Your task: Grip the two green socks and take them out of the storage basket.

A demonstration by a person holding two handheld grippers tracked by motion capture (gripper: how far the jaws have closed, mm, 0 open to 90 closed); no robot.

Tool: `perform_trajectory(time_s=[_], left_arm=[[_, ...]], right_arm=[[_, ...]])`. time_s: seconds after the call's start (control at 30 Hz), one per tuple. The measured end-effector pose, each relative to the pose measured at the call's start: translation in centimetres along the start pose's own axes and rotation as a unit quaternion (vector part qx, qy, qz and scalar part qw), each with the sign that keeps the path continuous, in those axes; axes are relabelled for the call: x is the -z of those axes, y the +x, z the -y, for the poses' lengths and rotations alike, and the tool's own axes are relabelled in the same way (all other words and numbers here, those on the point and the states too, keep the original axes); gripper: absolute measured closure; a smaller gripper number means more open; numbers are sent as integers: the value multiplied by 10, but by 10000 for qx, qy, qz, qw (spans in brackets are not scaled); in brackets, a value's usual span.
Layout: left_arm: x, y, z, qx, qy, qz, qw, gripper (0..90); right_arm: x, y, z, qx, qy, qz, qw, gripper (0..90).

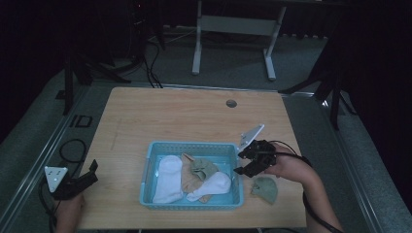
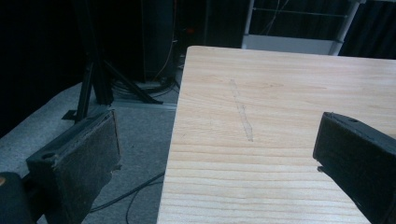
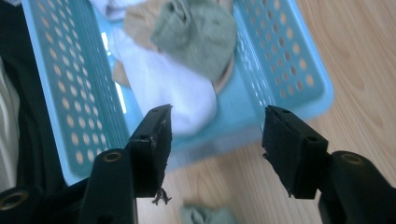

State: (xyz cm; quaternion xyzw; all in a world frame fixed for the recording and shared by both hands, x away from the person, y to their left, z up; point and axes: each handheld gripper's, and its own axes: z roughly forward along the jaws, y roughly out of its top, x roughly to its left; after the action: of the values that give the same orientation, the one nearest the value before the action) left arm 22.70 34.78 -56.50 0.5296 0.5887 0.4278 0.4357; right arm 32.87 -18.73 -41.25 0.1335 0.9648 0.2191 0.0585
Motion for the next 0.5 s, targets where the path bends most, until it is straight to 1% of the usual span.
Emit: perform_trajectory(time_s=[0.07,0.17,0.2,0.3,0.33,0.4,0.5], left_arm=[[0,0,0,-3,4,8,10000,4],[0,0,0,0,-1,10,10000,3],[0,0,0,-6,-1,12,10000,3],[0,0,0,-6,-3,18,10000,4],[0,0,0,-6,-3,18,10000,3],[0,0,0,-12,0,17,10000,3],[0,0,0,-15,2,17,10000,3]], right_arm=[[-5,2,-7,80,-62,4,9999,423],[-9,3,-11,123,-75,-42,9999,424],[-16,5,-17,188,-75,-115,9997,423],[-26,7,-24,259,-35,-199,9995,423],[-26,7,-24,259,-35,-199,9995,423],[-36,9,-31,293,20,-279,9992,424],[-46,13,-37,345,60,-363,9987,423]])
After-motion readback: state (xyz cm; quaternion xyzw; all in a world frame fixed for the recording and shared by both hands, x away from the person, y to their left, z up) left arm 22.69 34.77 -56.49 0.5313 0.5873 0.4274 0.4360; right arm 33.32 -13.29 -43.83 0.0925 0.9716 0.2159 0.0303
